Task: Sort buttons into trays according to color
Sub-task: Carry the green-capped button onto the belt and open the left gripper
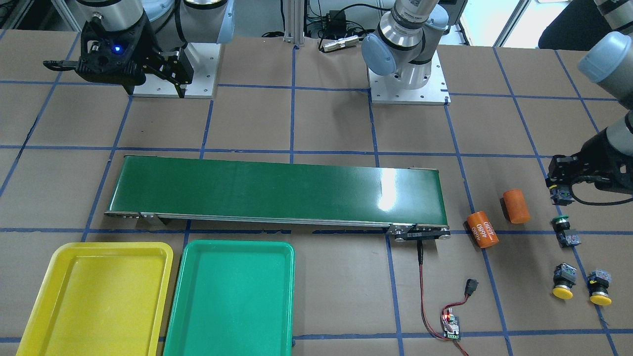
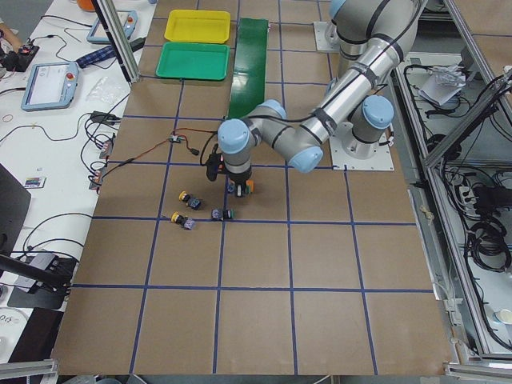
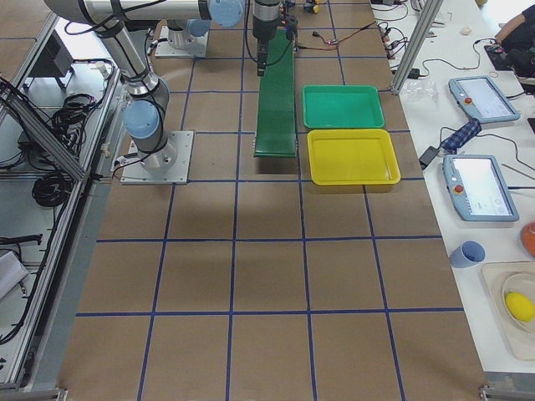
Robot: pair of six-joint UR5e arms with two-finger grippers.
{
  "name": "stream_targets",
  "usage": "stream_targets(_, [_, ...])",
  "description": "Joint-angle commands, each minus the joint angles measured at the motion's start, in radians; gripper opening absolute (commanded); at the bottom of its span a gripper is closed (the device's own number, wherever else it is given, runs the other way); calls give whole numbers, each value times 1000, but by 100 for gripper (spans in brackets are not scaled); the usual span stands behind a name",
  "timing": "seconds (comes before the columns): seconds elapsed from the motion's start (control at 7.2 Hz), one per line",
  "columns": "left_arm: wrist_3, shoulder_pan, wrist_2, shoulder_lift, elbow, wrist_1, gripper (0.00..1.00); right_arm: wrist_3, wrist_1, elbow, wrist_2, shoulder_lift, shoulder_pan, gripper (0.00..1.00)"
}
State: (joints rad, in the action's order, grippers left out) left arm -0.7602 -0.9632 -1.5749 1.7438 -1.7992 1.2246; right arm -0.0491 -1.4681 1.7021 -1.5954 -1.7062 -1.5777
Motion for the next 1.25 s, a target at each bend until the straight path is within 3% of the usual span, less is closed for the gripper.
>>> stream_targets(0.0, [225, -217, 16, -61, -106, -32, 0, -8, 6, 1, -3, 0, 1, 100])
stream_targets(0.28, [428, -358, 80, -24, -124, -115, 0, -9, 2, 1, -3, 0, -1, 100])
stream_targets(0.56, [473, -394, 99, 0, -132, -116, 0, -3, 3, 1, -3, 0, -1, 100])
stream_targets(0.69, [516, -410, 113, 16, -140, -111, 8, -2, 5, 1, -4, 0, -1, 100])
stream_targets(0.97, [513, -428, 122, 5, -187, -122, 40, -3, 6, 1, 3, 0, 5, 100])
stream_targets(1.11, [512, -431, 112, -19, -180, -119, 95, -3, 8, 1, 0, 0, 5, 100])
